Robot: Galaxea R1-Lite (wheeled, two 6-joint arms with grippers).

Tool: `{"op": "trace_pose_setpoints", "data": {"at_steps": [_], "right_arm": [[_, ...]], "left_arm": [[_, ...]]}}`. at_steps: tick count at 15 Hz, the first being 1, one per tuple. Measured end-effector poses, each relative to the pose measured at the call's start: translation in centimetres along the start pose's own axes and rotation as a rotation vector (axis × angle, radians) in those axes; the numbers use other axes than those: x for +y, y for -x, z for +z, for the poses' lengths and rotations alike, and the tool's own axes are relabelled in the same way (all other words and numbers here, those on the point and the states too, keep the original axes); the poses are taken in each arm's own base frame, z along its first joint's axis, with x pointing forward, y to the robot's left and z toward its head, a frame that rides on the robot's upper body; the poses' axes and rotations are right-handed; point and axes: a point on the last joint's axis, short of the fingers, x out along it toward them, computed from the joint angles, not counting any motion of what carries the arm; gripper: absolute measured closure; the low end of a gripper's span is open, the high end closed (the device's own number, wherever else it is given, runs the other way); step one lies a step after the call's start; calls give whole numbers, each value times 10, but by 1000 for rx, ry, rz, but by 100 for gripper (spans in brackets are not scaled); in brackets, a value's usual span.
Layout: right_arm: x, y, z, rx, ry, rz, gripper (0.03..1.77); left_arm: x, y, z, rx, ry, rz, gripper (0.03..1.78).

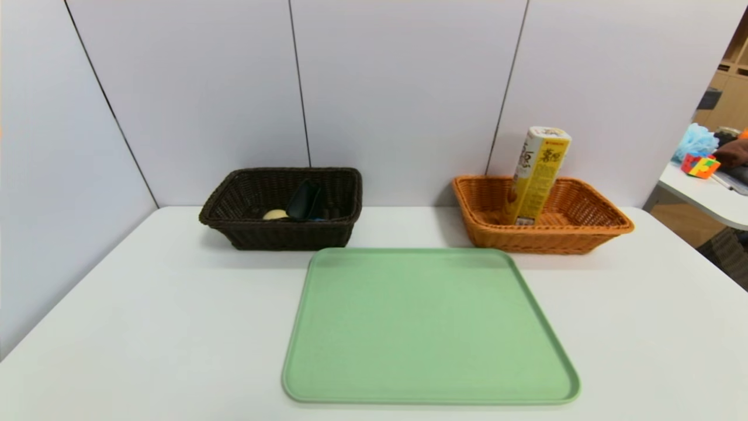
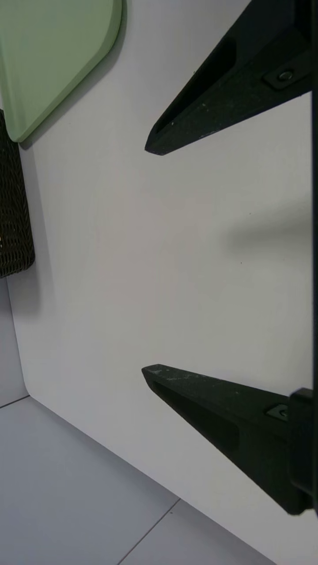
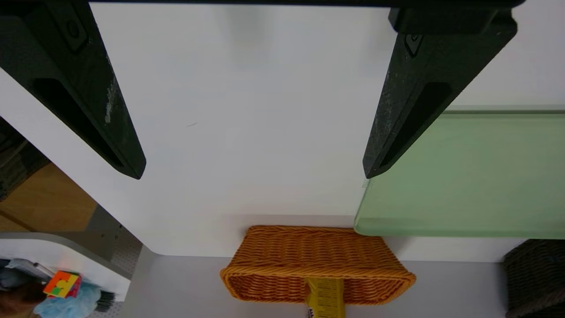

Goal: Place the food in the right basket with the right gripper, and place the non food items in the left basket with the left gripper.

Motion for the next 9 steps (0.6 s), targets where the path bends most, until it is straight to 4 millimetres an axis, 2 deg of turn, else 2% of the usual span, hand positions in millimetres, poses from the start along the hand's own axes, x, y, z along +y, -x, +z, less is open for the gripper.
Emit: {"op": "trace_pose_setpoints", "data": {"at_steps": [4, 9], "right_arm": [[2, -2, -14, 85, -15, 55, 10], [2, -2, -14, 79, -19, 72, 10]], "left_arm": [[0, 0, 0, 3, 29, 2, 12], [0, 0, 0, 4, 35, 3, 12]]}}
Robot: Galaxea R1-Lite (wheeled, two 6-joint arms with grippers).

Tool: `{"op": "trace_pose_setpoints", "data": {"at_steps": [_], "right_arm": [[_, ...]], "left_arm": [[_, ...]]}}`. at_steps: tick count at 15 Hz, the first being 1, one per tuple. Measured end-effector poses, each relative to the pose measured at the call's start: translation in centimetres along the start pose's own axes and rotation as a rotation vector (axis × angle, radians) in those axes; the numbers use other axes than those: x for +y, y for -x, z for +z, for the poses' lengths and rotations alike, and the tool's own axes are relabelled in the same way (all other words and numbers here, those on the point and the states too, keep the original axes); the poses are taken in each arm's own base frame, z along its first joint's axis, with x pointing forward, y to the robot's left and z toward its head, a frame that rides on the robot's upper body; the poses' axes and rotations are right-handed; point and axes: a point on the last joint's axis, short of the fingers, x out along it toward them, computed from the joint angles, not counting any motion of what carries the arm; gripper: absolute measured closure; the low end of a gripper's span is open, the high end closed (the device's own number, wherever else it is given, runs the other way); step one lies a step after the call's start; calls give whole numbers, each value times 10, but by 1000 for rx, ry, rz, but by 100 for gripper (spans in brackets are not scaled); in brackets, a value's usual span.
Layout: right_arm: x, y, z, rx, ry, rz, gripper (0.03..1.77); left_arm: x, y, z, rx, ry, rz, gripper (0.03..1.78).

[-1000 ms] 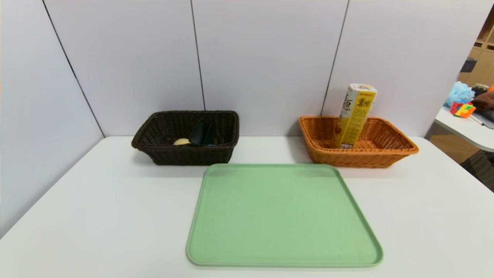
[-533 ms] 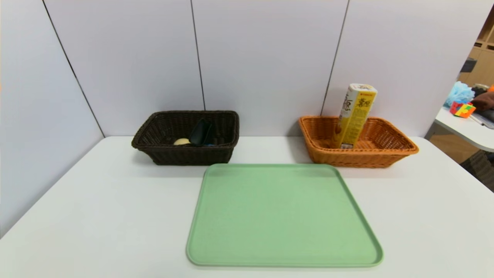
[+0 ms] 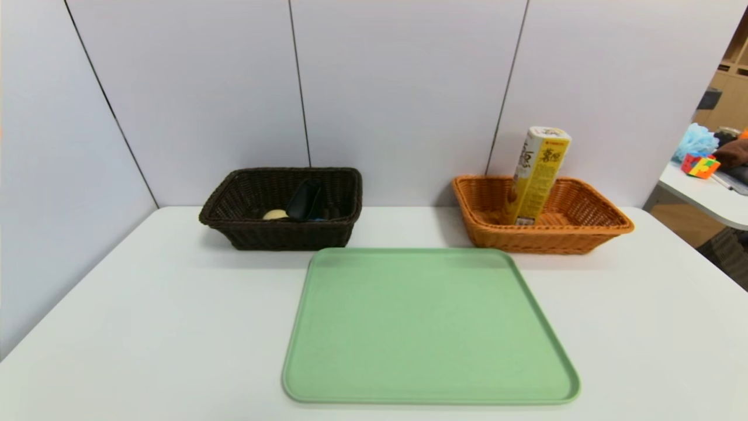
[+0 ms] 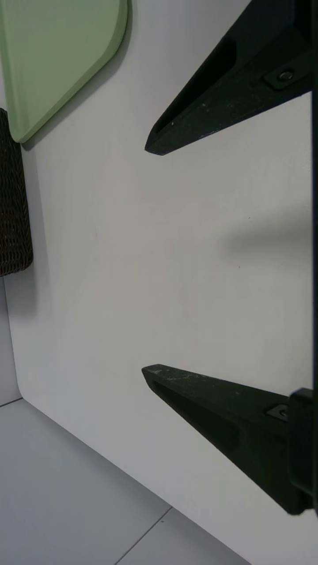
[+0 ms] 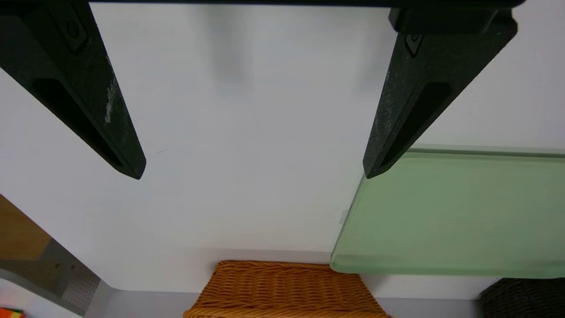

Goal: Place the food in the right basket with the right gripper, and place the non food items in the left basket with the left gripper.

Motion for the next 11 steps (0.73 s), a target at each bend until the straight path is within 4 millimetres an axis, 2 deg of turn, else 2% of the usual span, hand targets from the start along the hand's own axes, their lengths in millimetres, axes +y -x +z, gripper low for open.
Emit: {"op": "trace_pose_setpoints", "data": {"at_steps": [11], "right_arm": [[0, 0, 0, 0, -2, -2, 10]], "left_arm": [[0, 0, 0, 0, 1, 0, 12]]}}
